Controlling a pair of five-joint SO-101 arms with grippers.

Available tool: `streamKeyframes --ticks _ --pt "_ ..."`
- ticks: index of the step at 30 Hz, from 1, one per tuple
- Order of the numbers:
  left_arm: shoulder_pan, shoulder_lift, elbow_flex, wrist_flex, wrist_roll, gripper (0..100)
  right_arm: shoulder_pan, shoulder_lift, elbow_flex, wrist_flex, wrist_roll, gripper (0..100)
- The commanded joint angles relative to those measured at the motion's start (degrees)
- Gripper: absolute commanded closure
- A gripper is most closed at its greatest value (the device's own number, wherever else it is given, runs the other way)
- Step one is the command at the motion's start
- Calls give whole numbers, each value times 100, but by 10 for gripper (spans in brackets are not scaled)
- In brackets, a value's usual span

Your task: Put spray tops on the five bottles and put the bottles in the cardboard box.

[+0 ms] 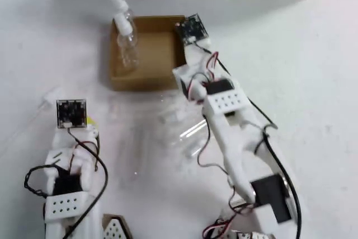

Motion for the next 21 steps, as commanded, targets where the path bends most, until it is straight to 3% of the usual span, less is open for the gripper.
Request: streamKeyframes --ticks 1,21 --pt "-22 -127 -9 9 -79 974 127 382 -809 119 -35 865" --pt "-22 -127 -9 9 -79 973 75 1411 -1029 -752 -176 878"
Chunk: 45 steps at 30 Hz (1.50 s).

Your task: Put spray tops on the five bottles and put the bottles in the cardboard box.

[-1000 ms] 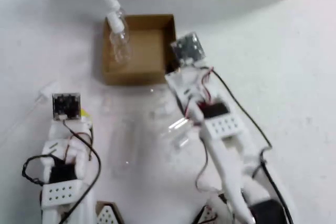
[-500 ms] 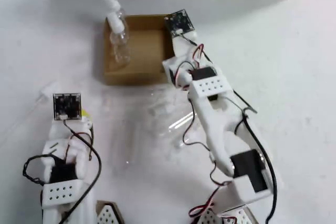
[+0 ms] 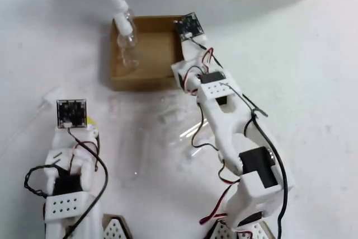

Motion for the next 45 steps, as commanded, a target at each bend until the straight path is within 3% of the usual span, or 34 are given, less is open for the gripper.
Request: streamKeyframes --ticks 1,15,20,41,45 --pt "-22 -127 -9 9 -79 973 -31 -57 -264 -119 -255 878" --pt "-22 -127 -9 9 -79 973 -48 409 -448 -110 -475 881" --pt "-22 -127 -9 9 -79 973 -22 409 -448 -101 -448 989" --pt "-22 -127 -9 9 -79 973 356 356 -422 145 -404 982" --pt "-22 -127 -9 9 -79 973 321 356 -422 277 97 982"
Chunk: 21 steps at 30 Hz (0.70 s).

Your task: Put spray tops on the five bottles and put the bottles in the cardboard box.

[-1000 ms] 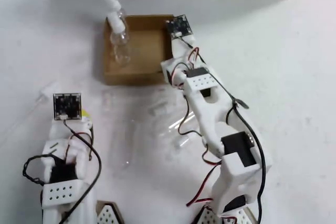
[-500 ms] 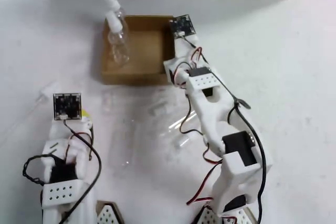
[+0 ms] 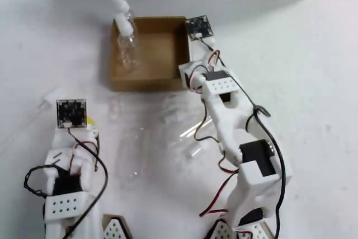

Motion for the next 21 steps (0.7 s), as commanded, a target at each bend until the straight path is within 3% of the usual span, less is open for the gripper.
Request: streamKeyframes --ticks 1,21 --pt "-22 -127 -9 9 -79 973 84 -101 -255 189 448 982" --pt "-31 -127 -9 9 -79 974 136 -901 255 426 721 982"
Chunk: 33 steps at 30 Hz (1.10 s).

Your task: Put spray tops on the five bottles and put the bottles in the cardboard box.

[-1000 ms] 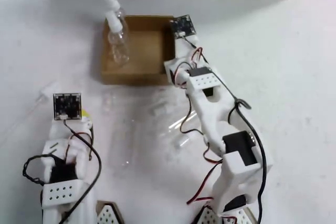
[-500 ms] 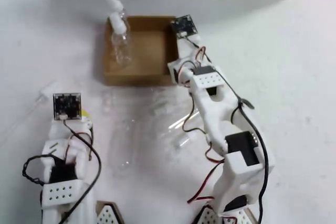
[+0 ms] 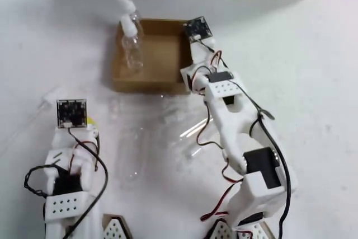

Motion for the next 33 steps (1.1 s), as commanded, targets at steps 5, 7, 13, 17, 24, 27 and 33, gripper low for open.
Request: streamKeyframes --ticks 5,7,13,17,24,27,33 --pt "-40 -127 -9 9 -79 974 110 -382 -35 259 712 982" --pt "-40 -127 -9 9 -79 973 110 -400 -35 356 712 982" --pt "-40 -127 -9 9 -79 973 110 -409 -79 558 730 982" --pt "-40 -127 -9 9 -79 973 110 -409 -70 567 1055 982" --pt "-40 -127 -9 9 -79 973 119 -418 -79 708 1178 982" --pt "-31 -127 -9 9 -79 973 119 -418 -88 769 1231 982" --pt "-31 -127 -9 9 -79 973 127 -426 -88 884 1644 982"
